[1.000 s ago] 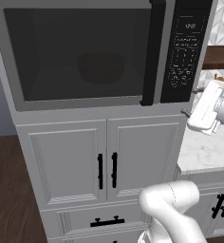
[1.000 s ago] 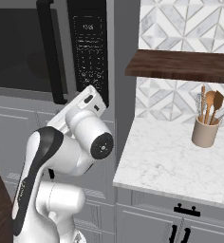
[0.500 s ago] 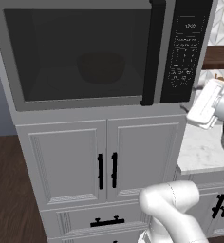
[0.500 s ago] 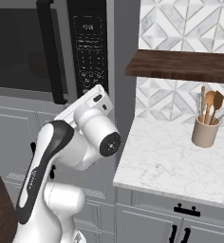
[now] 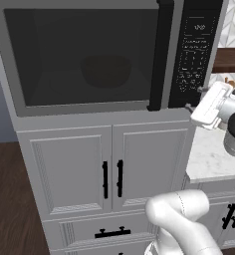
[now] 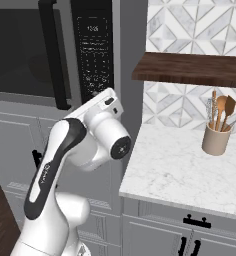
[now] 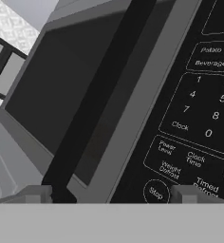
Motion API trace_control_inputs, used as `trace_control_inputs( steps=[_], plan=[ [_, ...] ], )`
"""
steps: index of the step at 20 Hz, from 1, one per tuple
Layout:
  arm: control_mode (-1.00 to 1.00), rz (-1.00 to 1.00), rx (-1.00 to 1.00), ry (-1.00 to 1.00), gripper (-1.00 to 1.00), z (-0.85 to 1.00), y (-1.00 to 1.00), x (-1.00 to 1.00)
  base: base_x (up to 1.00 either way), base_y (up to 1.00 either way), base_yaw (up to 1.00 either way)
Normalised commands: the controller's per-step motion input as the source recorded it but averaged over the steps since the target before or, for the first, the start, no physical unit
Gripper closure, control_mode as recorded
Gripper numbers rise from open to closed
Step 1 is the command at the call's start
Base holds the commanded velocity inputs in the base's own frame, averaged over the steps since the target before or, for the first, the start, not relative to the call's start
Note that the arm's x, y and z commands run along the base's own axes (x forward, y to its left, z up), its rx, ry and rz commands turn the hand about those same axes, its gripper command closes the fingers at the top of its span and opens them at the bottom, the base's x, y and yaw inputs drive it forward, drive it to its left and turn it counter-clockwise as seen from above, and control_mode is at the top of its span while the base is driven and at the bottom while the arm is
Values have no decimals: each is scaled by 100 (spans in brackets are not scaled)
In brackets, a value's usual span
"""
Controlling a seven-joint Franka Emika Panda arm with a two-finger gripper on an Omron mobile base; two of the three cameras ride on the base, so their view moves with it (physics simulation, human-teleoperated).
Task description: Pick the eggplant from the sink and place it in the bowl. Then pick the bowl and place it in the microwave. Then close the microwave door and press the start button.
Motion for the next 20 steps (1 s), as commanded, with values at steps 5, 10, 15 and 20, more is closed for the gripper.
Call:
trace_control_inputs(
  steps=[5, 10, 15, 20],
  plan=[
    [-100, 0, 5, 0, -100, -9, -2, 27, 0, 0, 0],
    [-100, 0, 5, 0, -100, -13, -3, 26, 0, 0, 0],
    [-100, 0, 5, 0, -100, -7, -1, 30, 0, 0, 0],
    [-100, 0, 5, 0, -100, -2, -5, 33, 0, 0, 0]
  ],
)
